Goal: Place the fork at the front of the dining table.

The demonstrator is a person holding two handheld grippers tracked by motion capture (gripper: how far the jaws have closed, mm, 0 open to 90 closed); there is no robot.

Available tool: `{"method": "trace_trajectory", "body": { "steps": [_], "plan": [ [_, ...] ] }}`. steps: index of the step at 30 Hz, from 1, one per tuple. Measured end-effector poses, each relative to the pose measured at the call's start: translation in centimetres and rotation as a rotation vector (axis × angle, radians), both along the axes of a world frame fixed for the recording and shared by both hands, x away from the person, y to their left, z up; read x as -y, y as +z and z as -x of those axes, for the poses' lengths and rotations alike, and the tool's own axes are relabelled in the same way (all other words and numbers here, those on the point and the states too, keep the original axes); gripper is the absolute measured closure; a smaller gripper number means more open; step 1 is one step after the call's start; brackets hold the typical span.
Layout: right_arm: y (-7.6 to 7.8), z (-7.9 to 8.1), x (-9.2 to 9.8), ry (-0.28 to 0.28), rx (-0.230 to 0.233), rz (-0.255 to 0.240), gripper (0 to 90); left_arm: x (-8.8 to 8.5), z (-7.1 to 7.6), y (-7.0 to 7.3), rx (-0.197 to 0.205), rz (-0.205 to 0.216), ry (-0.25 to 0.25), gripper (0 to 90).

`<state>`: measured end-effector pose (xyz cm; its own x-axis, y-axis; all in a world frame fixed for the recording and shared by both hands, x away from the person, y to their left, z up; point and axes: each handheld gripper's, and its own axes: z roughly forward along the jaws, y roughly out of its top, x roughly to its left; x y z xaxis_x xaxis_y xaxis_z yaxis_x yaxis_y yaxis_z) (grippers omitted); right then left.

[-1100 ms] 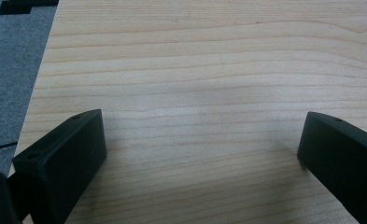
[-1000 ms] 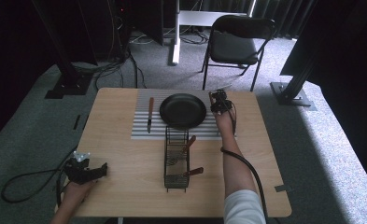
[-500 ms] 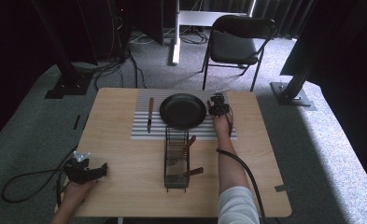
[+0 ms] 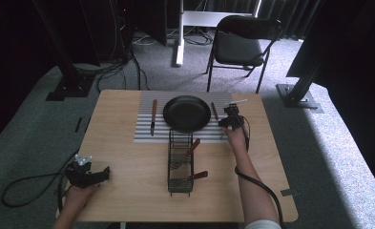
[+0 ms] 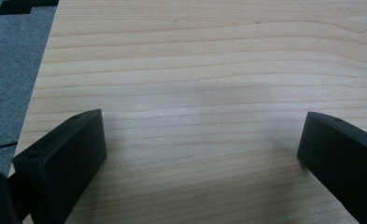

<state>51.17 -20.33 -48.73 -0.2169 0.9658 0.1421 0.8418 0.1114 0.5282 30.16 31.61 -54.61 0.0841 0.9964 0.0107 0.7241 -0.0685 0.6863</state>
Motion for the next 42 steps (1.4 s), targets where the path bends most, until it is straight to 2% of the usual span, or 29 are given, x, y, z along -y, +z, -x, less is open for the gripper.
{"method": "trace_trajectory", "body": {
  "steps": [3,6,12,14,17,19,21,24,28,32,39,42],
  "plan": [
    [-0.7,0.4,-0.1,0.008,-0.016,0.015,80.3,0.0,0.0,0.0,0.0,0.0,0.0,1.0],
    [-1.3,0.3,0.0,0.0,-0.025,0.017,85.5,0.0,0.0,0.0,0.0,0.0,0.0,1.0],
    [-1.9,-0.2,1.1,-0.05,-0.023,-0.005,87.0,0.0,0.0,0.0,0.0,0.0,0.0,1.0],
    [-2.0,-0.2,1.7,-0.062,-0.03,-0.024,85.6,0.0,0.0,0.0,0.0,0.0,0.0,1.0],
    [-2.0,0.2,2.3,-0.084,-0.022,-0.028,77.9,0.0,0.0,0.0,0.0,0.0,0.0,1.0],
    [-2.0,0.7,2.9,-0.098,-0.014,-0.048,71.7,0.0,0.0,0.0,0.0,0.0,0.0,1.0],
    [-2.0,1.0,3.2,-0.099,-0.014,-0.042,63.9,0.0,0.0,0.0,0.0,0.0,0.0,1.0],
    [-2.0,1.9,3.6,-0.089,-0.012,-0.071,58.9,0.0,0.0,0.0,0.0,0.0,0.0,1.0],
    [-2.2,2.8,3.6,-0.065,-0.011,-0.096,57.4,0.0,0.0,0.0,0.0,0.0,0.0,1.0],
    [-2.8,3.6,3.0,-0.038,-0.035,-0.13,53.2,0.0,0.0,0.0,0.0,0.0,0.0,1.0],
    [-3.1,4.1,1.2,0.007,-0.039,-0.143,52.7,0.0,0.0,0.0,0.0,0.0,0.0,1.0],
    [-3.3,4.1,0.7,0.023,-0.034,-0.128,51.8,0.0,0.0,0.0,0.0,0.0,0.0,1.0]
  ]
}}
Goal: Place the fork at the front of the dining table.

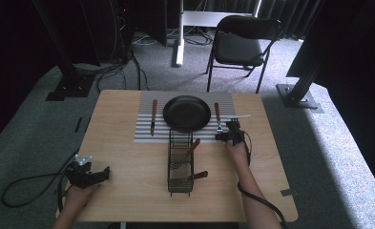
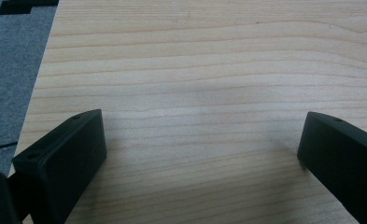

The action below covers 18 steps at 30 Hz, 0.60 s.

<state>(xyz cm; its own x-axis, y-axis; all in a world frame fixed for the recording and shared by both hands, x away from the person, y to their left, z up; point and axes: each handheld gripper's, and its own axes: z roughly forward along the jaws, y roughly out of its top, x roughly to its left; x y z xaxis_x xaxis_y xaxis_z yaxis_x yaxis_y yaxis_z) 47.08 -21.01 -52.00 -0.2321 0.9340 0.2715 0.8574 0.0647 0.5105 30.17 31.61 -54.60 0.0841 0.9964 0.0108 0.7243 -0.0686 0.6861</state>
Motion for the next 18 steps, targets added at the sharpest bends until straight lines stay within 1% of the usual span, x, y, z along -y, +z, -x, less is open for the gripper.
{"method": "trace_trajectory", "body": {
  "steps": [2,3,4,6,7,8,9,10,11,12,14,15,18],
  "plan": [
    [0.0,0.0,0.0,-0.001,0.003,0.002,50.4,0.0,0.0,0.0,0.0,0.0,0.0,1.0],
    [0.1,0.0,0.0,-0.004,0.012,-0.012,44.7,0.0,0.0,0.0,0.0,0.0,0.0,1.0],
    [0.2,0.0,0.1,-0.004,0.02,-0.016,40.5,0.0,0.0,0.0,0.0,0.0,0.0,1.0],
    [0.3,0.1,0.3,-0.009,0.037,-0.029,37.5,0.0,0.0,0.0,0.0,0.0,0.0,1.0],
    [0.3,0.1,0.3,-0.009,0.037,-0.029,37.5,0.0,0.0,0.0,0.0,0.0,0.0,1.0],
    [0.5,0.2,0.5,-0.012,0.053,-0.041,32.1,0.0,0.0,0.0,0.0,0.0,0.0,1.0],
    [0.6,0.4,0.7,-0.007,0.074,-0.047,22.0,0.0,0.0,0.0,-0.001,0.0,0.0,1.0],
    [0.6,0.6,0.8,-0.013,0.098,-0.04,19.9,0.0,0.0,0.0,0.0,0.0,0.0,1.0],
    [0.5,0.7,0.9,-0.013,0.121,-0.036,14.6,0.0,0.0,0.0,0.0,0.0,0.0,1.0],
    [0.5,0.8,1.0,-0.004,0.142,-0.028,13.7,0.0,0.0,0.0,-0.001,-0.001,0.0,1.0],
    [0.4,1.2,1.2,0.018,0.176,-0.042,13.4,0.0,0.0,0.0,0.0,0.0,0.0,1.0],
    [0.3,1.3,1.3,0.029,0.179,-0.046,13.3,0.0,0.0,0.0,0.0,0.0,0.0,1.0],
    [0.3,1.8,1.3,0.047,0.208,-0.027,13.2,0.0,0.0,0.0,0.0,0.0,0.0,1.0]
  ]
}}
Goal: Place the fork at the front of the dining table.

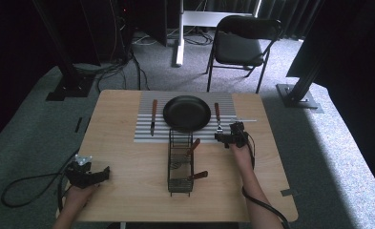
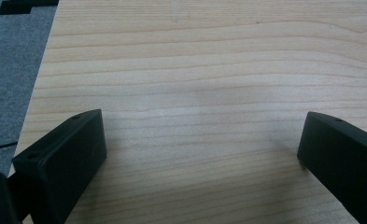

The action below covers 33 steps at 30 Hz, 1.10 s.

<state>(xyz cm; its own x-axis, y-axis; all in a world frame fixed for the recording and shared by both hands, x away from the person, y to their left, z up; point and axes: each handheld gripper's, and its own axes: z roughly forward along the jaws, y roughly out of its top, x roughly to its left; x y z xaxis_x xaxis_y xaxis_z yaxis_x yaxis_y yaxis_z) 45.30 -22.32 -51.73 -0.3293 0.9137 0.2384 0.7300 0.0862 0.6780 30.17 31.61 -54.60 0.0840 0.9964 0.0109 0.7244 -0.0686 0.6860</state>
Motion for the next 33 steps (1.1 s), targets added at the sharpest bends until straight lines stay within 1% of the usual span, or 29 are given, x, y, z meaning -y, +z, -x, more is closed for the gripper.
{"method": "trace_trajectory", "body": {
  "steps": [2,3,5,7,10,12,14,16,17,19,21,27,30,31,32,33],
  "plan": [
    [0.0,0.3,0.0,0.005,0.019,0.001,13.3,0.0,0.0,0.0,0.0,0.0,0.0,1.0],
    [0.0,0.4,0.0,0.005,0.02,0.009,13.3,0.0,0.0,0.0,0.0,0.0,0.0,1.0],
    [0.0,0.7,0.0,0.012,0.034,-0.001,13.2,0.0,0.0,0.0,0.0,0.0,0.0,1.0],
    [-0.1,1.1,-0.1,0.008,0.041,0.025,13.2,0.0,0.0,0.0,0.0,0.0,0.0,1.0],
    [-0.2,1.6,0.0,0.007,0.051,0.042,13.1,0.0,0.0,0.0,0.0,0.0,0.0,1.0],
    [-0.4,2.0,0.2,0.005,0.063,0.032,12.9,0.0,0.0,0.0,0.0,0.0,0.0,1.0],
    [-0.4,2.2,0.4,-0.002,0.064,0.035,12.9,0.0,0.0,0.0,0.0,0.0,0.0,1.0],
    [-0.7,2.8,0.9,-0.003,0.074,0.024,12.9,0.0,0.0,0.0,0.0,0.0,0.0,1.0],
    [-0.7,3.0,1.0,-0.007,0.078,0.034,12.9,0.0,0.0,0.0,0.0,0.0,0.0,1.0],
    [-0.9,3.3,1.5,-0.007,0.082,0.033,12.9,0.0,0.0,0.0,0.0,0.0,0.0,1.0],
    [-0.9,3.7,1.8,-0.016,0.084,0.05,12.8,0.0,0.0,0.0,-0.001,0.0,0.0,1.0],
    [-1.2,4.9,3.2,-0.05,0.095,0.049,12.9,0.0,0.0,0.0,0.0,0.0,0.0,1.0],
    [-1.3,5.6,3.7,-0.063,0.096,0.062,12.8,0.0,0.0,0.0,0.0,0.0,0.0,1.0],
    [-1.3,5.6,3.7,-0.063,0.096,0.062,12.8,0.0,0.0,0.0,0.0,0.0,0.0,1.0],
    [-1.4,5.9,3.9,-0.066,0.098,0.06,12.8,0.0,0.0,0.0,0.0,0.0,0.0,1.0],
    [-1.6,6.3,4.3,-0.076,0.098,0.07,12.8,0.0,0.0,0.0,-0.001,-0.001,-0.001,1.0]
  ]
}}
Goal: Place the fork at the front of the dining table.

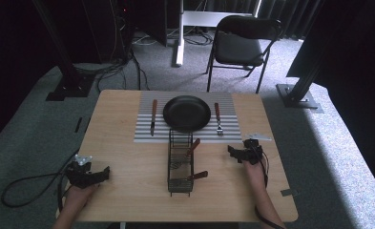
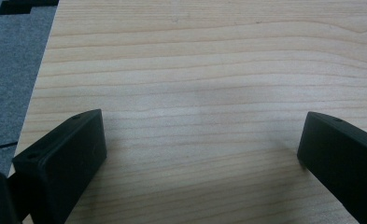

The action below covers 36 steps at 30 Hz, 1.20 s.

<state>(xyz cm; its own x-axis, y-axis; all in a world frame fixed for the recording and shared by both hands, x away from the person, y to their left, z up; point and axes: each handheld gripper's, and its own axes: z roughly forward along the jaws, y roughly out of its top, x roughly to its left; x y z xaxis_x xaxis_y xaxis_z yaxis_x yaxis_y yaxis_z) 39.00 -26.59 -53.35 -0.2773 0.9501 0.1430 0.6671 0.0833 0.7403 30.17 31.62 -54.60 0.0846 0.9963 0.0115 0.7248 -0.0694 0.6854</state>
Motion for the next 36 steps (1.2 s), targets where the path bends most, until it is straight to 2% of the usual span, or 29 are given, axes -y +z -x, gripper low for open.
{"method": "trace_trajectory", "body": {
  "steps": [5,23,28,36],
  "plan": [
    [-0.4,1.4,1.0,-0.024,0.008,-0.009,12.8,0.0,0.0,0.0,0.001,0.001,0.0,1.0],
    [-0.6,5.8,3.0,-0.075,0.047,0.061,12.7,0.0,0.0,0.0,0.002,0.002,0.001,1.0],
    [-0.8,7.3,3.8,-0.11,0.059,0.09,12.7,0.0,0.0,0.0,0.0,0.002,0.001,1.0],
    [-1.1,9.4,5.2,-0.154,0.059,0.107,12.7,0.0,0.0,0.0,0.0,0.002,0.001,1.0]
  ]
}}
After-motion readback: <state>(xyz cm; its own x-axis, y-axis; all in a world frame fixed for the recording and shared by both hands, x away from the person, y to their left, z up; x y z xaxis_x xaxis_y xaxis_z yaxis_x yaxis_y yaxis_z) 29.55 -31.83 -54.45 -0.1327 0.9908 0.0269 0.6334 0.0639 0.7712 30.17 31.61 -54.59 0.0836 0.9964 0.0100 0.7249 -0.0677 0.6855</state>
